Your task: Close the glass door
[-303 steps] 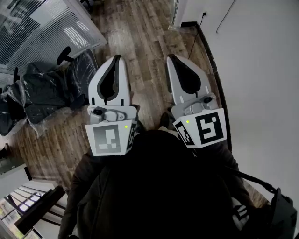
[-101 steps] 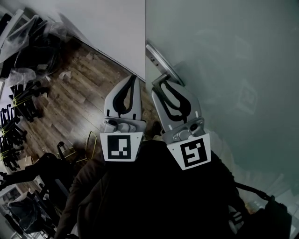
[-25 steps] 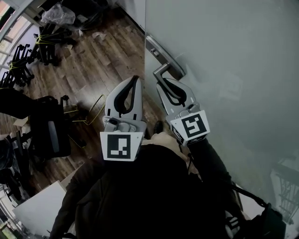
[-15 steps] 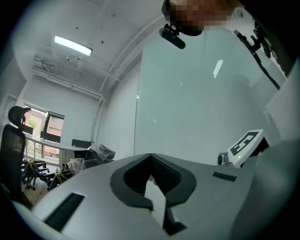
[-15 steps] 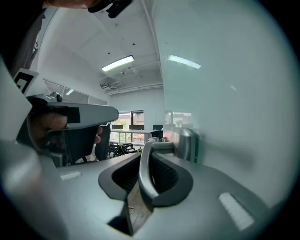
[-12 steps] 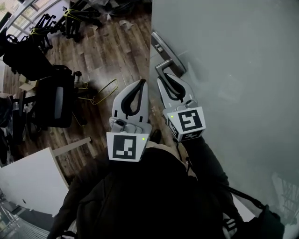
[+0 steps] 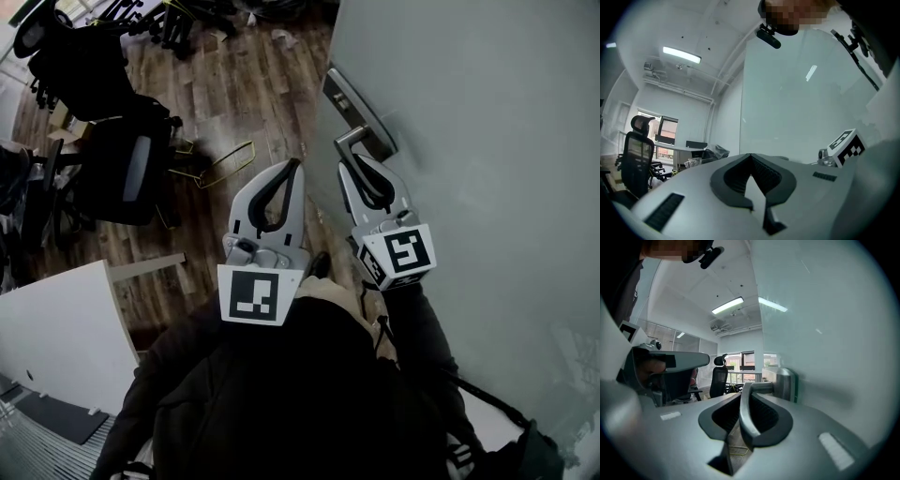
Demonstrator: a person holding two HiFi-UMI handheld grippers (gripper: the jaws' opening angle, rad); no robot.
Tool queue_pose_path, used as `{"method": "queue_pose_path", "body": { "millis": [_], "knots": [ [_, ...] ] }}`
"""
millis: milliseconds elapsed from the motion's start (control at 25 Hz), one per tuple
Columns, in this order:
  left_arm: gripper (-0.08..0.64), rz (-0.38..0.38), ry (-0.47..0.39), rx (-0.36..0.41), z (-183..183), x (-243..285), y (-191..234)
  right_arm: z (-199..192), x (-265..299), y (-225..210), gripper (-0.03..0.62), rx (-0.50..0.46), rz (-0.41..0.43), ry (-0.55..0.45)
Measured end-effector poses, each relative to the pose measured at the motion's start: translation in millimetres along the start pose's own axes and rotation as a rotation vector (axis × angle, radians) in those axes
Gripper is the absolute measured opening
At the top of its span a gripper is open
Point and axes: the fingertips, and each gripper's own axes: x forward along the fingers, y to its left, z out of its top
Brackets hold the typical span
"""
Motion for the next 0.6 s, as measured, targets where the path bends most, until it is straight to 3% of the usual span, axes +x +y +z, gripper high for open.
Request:
{"method": "queue_pose_path", "body": {
  "millis": [200, 360, 480, 600],
  "knots": [
    [-0.003, 0.033, -0.029, -0.023, 15.2, -0.9, 0.5, 1.3, 1.6, 16.2, 0.063, 0.022, 0.067, 0.020],
    [-0.003, 0.060, -0.048, 0.004, 20.6, -45.7, 3.9, -2.0, -10.3, 63.8, 0.063, -0.009, 0.089, 0.012],
    [-0.003, 0.123, -0.043, -0.013, 17.3, -69.8, 2.1, -3.4, -13.6, 82.6, 0.063, -0.022, 0.119, 0.016],
    [-0.003, 0.174, -0.042, -0.019, 19.2, -125.2, 4.1, -4.8, -20.6, 128.9, 0.063, -0.023, 0.155, 0.031]
  ]
}}
